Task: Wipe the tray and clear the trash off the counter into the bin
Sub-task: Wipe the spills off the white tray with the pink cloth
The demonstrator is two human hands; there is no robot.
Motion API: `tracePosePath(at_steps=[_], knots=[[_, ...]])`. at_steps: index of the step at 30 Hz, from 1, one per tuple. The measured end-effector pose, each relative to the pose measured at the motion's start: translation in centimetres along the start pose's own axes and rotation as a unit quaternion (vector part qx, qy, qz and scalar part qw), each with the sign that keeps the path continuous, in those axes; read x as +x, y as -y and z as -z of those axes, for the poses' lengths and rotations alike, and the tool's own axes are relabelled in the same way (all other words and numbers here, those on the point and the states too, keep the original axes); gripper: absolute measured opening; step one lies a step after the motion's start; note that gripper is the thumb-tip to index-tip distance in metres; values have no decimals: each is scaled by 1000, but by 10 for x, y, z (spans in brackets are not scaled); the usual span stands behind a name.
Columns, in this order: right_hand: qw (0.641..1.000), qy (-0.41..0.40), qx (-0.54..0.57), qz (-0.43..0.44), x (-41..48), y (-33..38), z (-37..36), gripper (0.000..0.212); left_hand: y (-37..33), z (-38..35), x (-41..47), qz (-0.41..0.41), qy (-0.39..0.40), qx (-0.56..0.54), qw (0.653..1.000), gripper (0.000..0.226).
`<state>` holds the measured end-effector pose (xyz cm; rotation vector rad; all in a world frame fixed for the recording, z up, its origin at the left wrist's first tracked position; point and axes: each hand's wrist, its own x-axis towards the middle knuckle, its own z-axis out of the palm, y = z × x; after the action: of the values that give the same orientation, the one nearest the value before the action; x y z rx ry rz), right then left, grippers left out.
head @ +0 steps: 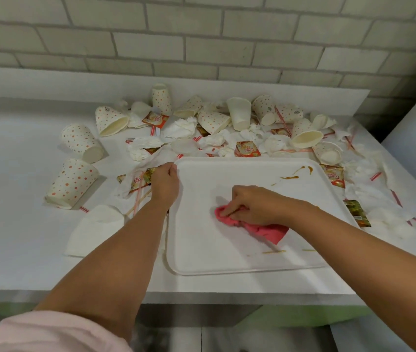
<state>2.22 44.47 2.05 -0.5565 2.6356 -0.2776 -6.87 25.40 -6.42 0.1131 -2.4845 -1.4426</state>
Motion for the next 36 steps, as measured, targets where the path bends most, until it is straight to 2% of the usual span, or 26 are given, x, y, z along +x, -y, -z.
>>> tracePosePath(at_steps=[2, 4, 9, 10, 11, 13, 14, 15, 17, 18, 22, 26, 30, 33, 36], knots=[[993, -80, 76, -31, 10, 0, 13, 37, -1, 1, 0, -3, 4, 14, 1000, 46], [981, -127, 127, -73, 21, 0, 20, 40, -1, 1, 0, 2, 6, 39, 999, 44], [938, -184, 242, -165, 47, 3, 23, 39, -7, 2, -1, -17, -1, 137, 990, 29], [927, -193, 266, -182, 55, 2, 21, 31, -7, 3, -1, -23, -5, 150, 988, 28], [916, -203, 282, -201, 61, 3, 18, 15, -8, 4, -1, -25, -6, 159, 987, 28], [900, -215, 311, -216, 71, 2, 13, 25, -12, 6, 0, -33, -5, 170, 985, 29], [899, -207, 318, -221, 71, 4, 12, 17, -16, 7, 0, -39, -8, 176, 984, 30], [904, -201, 307, -219, 71, 5, 11, 21, -21, 8, 1, -44, -11, 183, 982, 31], [914, -178, 289, -222, 67, 7, 13, 44, -32, 7, 2, -54, -2, 187, 981, 32], [920, -171, 278, -219, 65, 7, 14, 45, -38, 5, 1, -59, 13, 184, 981, 32], [932, -195, 217, -215, 57, 2, 26, 41, -65, -10, -9, -66, 98, 174, 978, 35], [931, -223, 164, -238, 44, -15, 46, 40, -90, -27, -15, -28, 171, 192, 966, 46], [920, -223, 128, -296, 23, -55, 54, 33, -111, -45, -21, 7, 255, 271, 928, 61], [916, -202, 100, -332, 4, -93, 51, 30, -116, -57, -24, 18, 286, 315, 905, 69], [907, -178, 81, -373, -19, -125, 44, 33, -114, -61, -28, 1, 295, 363, 884, 65]])
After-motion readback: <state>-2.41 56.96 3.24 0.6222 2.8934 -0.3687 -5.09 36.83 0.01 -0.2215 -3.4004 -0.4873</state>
